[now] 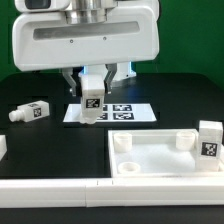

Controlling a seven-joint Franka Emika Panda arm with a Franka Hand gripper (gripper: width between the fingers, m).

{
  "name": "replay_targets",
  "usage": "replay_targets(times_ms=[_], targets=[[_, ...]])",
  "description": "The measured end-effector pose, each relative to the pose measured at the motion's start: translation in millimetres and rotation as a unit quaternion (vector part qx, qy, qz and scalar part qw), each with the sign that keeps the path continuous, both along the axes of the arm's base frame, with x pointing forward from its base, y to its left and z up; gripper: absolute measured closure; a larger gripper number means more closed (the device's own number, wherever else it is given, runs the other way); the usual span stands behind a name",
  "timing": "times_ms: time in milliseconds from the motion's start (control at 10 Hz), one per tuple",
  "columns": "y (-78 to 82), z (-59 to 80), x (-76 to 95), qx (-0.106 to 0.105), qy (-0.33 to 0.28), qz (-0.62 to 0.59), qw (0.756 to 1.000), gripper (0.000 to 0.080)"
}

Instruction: Assemble square table

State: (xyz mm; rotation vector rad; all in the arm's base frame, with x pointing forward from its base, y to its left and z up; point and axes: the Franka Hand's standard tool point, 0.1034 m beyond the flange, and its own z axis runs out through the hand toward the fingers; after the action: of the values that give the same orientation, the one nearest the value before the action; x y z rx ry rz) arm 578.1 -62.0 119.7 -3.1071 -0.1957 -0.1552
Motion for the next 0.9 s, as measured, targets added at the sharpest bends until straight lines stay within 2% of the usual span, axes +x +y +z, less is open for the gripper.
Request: replay_targets(times_ms=[100, 400, 500, 600, 700, 800, 900], targets=[[1.8, -2.3, 2.8, -0.005, -0.029, -0.011, 0.999, 0.0517], [44.6, -9.1, 24.6, 0.006, -0.110, -0.035, 0.993, 0.0517], [51.1, -10.1, 32.6, 0.007, -0.140, -0.047, 0.989, 0.0517], [49.1, -11.5, 34.9, 0.005, -0.157, -0.053, 0.986, 0.0517], [41.4, -11.1, 34.2, -0.011, -0.185, -0.055, 0.981, 0.0517], [38.5, -13.3, 32.0, -0.018, -0.194, -0.057, 0.979, 0.0517], [41.0, -15.1, 31.4, -0.013, -0.185, -0.056, 0.981, 0.0517]])
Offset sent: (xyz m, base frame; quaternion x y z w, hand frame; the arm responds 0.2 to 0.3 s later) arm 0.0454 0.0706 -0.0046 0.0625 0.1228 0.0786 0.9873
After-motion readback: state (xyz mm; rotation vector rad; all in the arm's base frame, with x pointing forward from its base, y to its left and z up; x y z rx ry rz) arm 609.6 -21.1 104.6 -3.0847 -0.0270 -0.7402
